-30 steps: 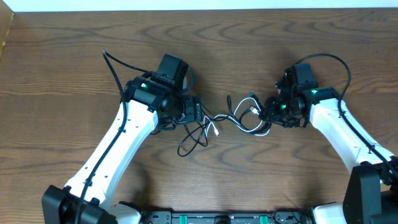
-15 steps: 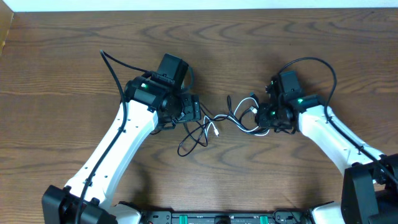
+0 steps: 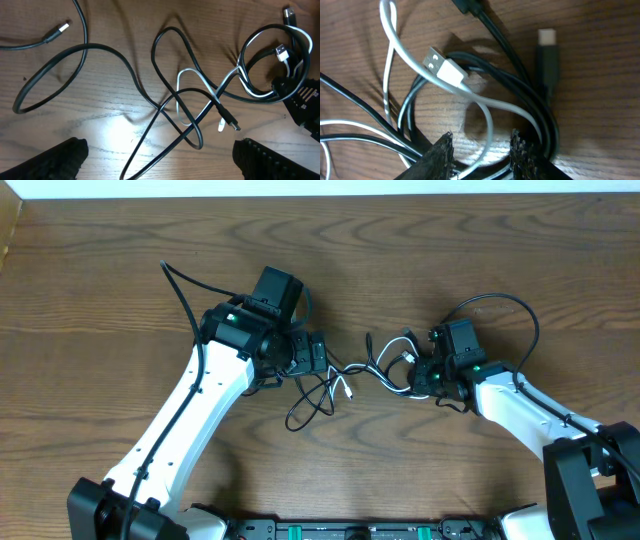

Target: Untangle cables

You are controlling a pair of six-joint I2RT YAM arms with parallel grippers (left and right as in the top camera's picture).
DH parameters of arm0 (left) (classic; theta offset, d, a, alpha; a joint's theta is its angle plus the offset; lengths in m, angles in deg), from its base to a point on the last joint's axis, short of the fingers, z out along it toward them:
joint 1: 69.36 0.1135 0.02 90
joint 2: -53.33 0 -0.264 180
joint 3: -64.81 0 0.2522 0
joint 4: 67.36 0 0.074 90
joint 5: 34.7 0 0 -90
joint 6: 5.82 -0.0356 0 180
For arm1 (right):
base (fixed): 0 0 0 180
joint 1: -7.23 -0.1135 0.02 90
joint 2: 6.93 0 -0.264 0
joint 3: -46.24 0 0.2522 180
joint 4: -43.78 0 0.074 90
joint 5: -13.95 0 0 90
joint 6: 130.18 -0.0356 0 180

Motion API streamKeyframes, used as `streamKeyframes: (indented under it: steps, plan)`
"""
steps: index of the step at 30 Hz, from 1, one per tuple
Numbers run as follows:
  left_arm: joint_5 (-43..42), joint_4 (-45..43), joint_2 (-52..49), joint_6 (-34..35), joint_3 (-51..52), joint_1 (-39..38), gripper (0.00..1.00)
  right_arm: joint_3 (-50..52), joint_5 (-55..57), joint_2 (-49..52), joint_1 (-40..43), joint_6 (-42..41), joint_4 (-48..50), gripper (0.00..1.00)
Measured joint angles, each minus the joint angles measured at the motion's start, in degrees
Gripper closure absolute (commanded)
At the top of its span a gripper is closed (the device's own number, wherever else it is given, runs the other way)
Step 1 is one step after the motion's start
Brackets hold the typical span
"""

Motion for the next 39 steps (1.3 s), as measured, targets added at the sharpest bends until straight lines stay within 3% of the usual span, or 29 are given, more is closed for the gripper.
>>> streamKeyframes:
  steps: [3, 8, 13, 22, 29, 34, 39]
  plan:
    - [0.0, 0.0, 0.0, 0.0, 0.0, 0.0, 0.01, 0.9, 0.1, 0.0, -0.3, -0.6, 0.8, 0.99]
    - [0.1, 0.0, 0.0, 0.0, 0.0, 0.0, 0.0, 1.5, -1.2, 0.0, -0.3, -1.7, 2.6, 0.99]
    - [0.2, 0.0, 0.0, 0.0, 0.0, 0.0, 0.0, 1.5, -11.2, -1.8, 1.2, -1.2, 4.9, 0.99]
    - [0.2, 0.0, 0.0, 0.0, 0.0, 0.0, 0.0, 1.5, -28.5, -20.3, 6.1, 0.1, 14.3, 0.99]
    - [0.2, 0.0, 0.0, 0.0, 0.0, 0.0, 0.0, -0.7, -29.7, -36.7, 6.8, 0.1, 18.2, 0.99]
    - [0.2, 0.0, 0.0, 0.0, 0.0, 0.0, 0.0, -4.1, -26.9, -40.1, 6.8, 0.2, 20.3, 0.99]
    - [0.2, -0.1, 0.0, 0.0, 0.0, 0.0, 0.0, -5.6, -29.2, -39.8, 6.8, 1.5, 31.1, 0.99]
